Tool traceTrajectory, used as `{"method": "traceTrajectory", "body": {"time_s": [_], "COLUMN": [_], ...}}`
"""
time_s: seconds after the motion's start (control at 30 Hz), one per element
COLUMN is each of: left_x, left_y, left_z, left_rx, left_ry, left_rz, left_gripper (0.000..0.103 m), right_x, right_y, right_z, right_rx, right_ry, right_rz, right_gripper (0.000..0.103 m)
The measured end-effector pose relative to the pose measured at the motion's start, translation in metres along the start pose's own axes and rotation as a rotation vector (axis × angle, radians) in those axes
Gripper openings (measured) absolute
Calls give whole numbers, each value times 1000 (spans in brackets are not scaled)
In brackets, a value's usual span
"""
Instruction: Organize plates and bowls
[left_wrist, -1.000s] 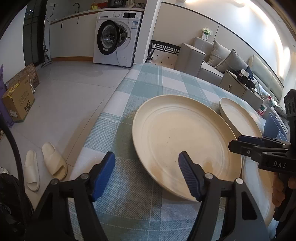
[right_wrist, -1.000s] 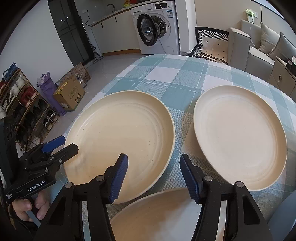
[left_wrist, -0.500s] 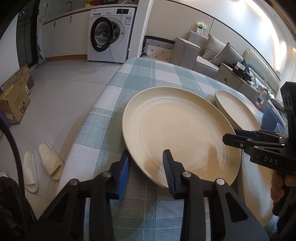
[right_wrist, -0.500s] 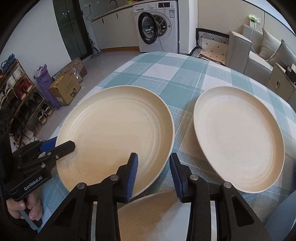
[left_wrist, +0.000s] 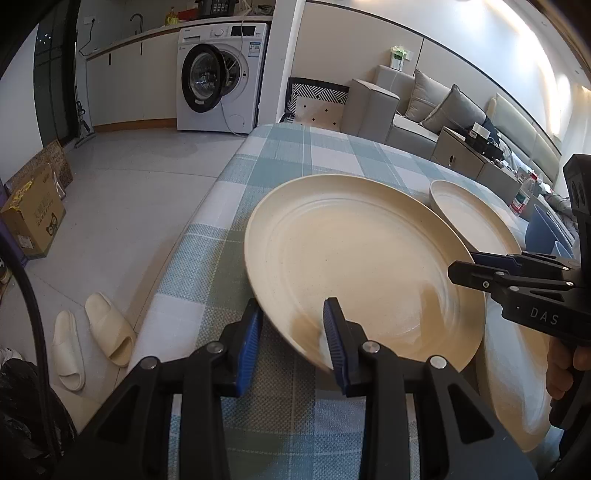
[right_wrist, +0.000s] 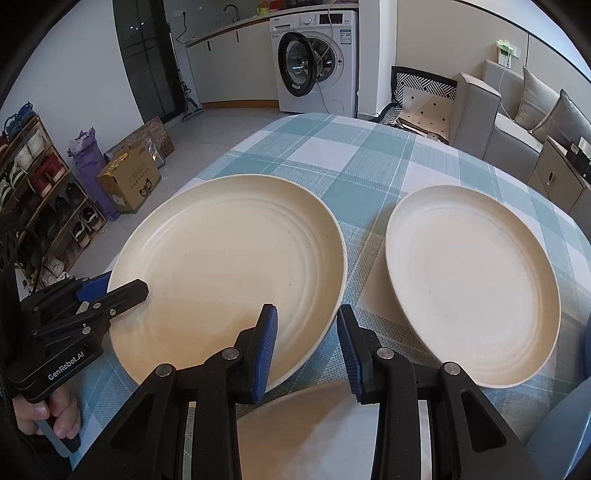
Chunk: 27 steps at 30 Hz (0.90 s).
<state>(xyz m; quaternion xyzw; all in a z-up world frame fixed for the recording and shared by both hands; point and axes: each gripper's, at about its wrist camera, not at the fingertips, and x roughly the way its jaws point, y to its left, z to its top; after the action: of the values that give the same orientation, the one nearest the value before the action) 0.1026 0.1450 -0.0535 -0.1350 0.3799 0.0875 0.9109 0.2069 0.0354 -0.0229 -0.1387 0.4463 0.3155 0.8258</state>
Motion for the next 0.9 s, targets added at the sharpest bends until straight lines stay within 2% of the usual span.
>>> {"method": "traceTrajectory", "body": {"time_s": [0.9], "left_x": [-51], "left_y": [-22], "left_z": [10], "left_rx": [57], "left_ry": [-99], "left_rz": [-17], "left_gripper": [33], "right_x": [-70], "right_y": [-6], "right_z": [-8], "right_rx": [21], "right_ry": [-124], "right_rz": [-21], "right_gripper": [34]}}
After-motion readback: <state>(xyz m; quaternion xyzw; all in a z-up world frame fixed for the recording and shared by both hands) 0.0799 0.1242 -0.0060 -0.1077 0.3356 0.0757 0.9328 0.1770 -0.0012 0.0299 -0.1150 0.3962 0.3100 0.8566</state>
